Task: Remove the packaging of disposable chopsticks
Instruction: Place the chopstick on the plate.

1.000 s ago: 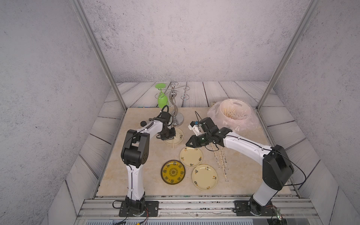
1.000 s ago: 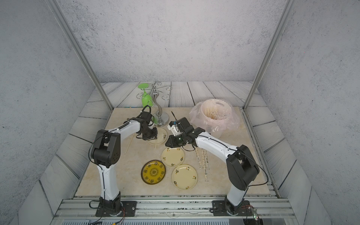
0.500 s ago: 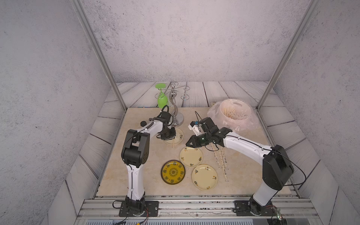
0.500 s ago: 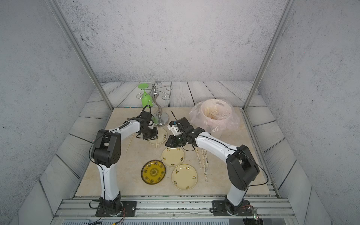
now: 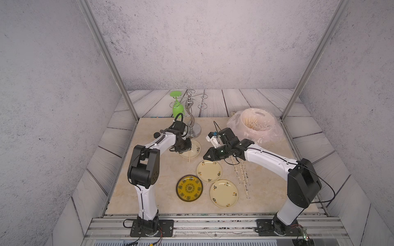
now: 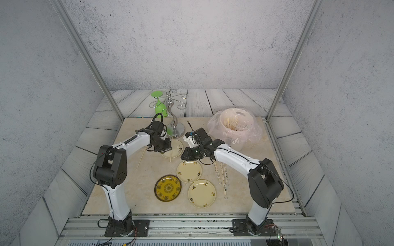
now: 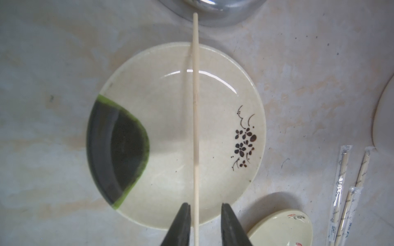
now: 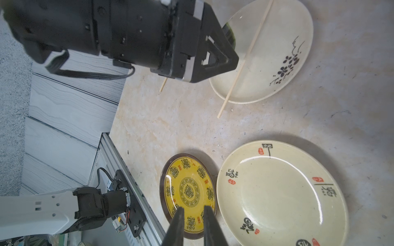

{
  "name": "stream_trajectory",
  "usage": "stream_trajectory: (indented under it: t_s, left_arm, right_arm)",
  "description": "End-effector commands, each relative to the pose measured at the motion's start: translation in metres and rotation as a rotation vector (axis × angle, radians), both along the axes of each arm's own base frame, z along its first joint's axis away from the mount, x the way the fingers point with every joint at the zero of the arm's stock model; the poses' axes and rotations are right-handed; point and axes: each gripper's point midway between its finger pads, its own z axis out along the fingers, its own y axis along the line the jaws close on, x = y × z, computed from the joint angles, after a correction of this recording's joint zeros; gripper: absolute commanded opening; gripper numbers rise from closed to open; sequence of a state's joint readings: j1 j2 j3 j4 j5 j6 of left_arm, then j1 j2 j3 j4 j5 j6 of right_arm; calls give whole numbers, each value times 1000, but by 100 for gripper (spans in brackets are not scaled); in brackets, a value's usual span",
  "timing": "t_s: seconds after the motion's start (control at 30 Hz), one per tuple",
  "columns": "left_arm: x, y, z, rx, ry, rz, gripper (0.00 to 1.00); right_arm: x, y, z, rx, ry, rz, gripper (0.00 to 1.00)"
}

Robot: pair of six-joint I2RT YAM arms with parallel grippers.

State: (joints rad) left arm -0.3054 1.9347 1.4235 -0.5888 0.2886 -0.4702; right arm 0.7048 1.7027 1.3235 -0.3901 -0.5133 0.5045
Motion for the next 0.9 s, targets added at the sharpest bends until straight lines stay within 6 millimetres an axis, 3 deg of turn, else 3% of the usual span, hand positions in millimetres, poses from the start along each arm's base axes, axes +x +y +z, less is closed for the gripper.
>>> stream_trajectory:
  t_s: [0.0, 0.27, 0.47, 0.7, 0.87]
  left_arm:
    - [-11, 8, 10, 31, -26, 10, 29]
    - [-36, 39, 25, 116, -52, 6, 26]
    - [-42, 81, 32, 189, -67, 33, 19]
    - [-42, 144, 13, 413, -60, 9, 24]
    - [-34, 167, -5, 480, -41, -31, 30]
  right_arm:
    - [5, 2, 5, 0, -13, -1, 19]
    - [4, 4, 6, 15, -8, -1, 19]
    - [5, 5, 8, 22, -15, 0, 19]
    - [4, 5, 6, 23, -15, 7, 20]
    - [2, 9, 1, 14, 4, 41, 20]
